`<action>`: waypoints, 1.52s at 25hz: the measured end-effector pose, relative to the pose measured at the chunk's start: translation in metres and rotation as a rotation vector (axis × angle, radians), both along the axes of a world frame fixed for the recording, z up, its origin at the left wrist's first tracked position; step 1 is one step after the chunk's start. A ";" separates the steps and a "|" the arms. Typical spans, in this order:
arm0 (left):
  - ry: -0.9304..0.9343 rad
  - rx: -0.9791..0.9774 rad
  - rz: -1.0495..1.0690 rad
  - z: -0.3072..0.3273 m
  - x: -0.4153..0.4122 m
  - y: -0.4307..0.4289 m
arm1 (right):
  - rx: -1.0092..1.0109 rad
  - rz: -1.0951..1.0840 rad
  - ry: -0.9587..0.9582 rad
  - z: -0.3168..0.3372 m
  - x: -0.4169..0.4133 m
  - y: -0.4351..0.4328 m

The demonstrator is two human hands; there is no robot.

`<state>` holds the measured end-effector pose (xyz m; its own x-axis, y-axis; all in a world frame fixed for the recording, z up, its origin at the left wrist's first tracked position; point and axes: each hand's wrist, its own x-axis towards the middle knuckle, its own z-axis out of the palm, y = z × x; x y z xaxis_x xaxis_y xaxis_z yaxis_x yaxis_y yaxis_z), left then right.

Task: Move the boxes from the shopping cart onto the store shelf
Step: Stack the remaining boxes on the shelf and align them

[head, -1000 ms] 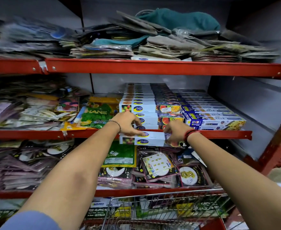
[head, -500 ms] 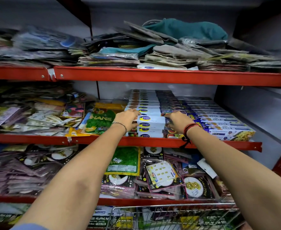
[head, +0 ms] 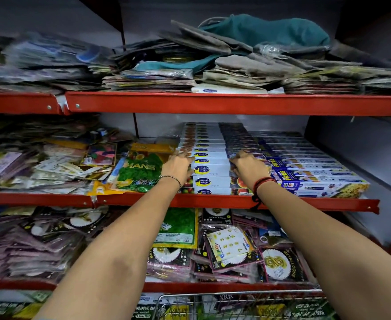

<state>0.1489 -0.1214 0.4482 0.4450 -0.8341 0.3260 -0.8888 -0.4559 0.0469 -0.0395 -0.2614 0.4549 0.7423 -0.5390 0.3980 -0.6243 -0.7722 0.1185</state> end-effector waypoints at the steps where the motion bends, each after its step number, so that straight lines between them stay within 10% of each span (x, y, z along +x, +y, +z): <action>1: -0.013 -0.013 -0.009 0.000 0.002 -0.001 | -0.014 0.012 -0.015 -0.003 0.001 -0.001; 5: 0.289 -0.197 0.033 -0.002 0.007 0.003 | 0.120 -0.033 -0.325 -0.016 -0.016 -0.011; 11: 0.880 -0.359 0.246 -0.005 0.009 0.000 | 1.005 -0.217 -0.874 -0.013 -0.038 -0.028; 21: 0.897 -0.373 0.159 -0.018 0.016 -0.010 | 0.894 -0.223 -0.743 -0.015 -0.039 -0.037; 28: -0.209 -0.024 -0.136 -0.024 -0.020 -0.016 | 0.062 0.114 -0.120 -0.032 -0.016 -0.010; 38: -0.252 0.057 -0.081 -0.023 -0.035 -0.025 | -0.002 0.051 0.053 -0.032 -0.003 -0.014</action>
<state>0.1135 -0.1466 0.4256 0.2871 -0.8836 0.3698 -0.9028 -0.3786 -0.2038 -0.0426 -0.2750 0.4232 0.7886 -0.4996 0.3584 -0.5773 -0.8023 0.1520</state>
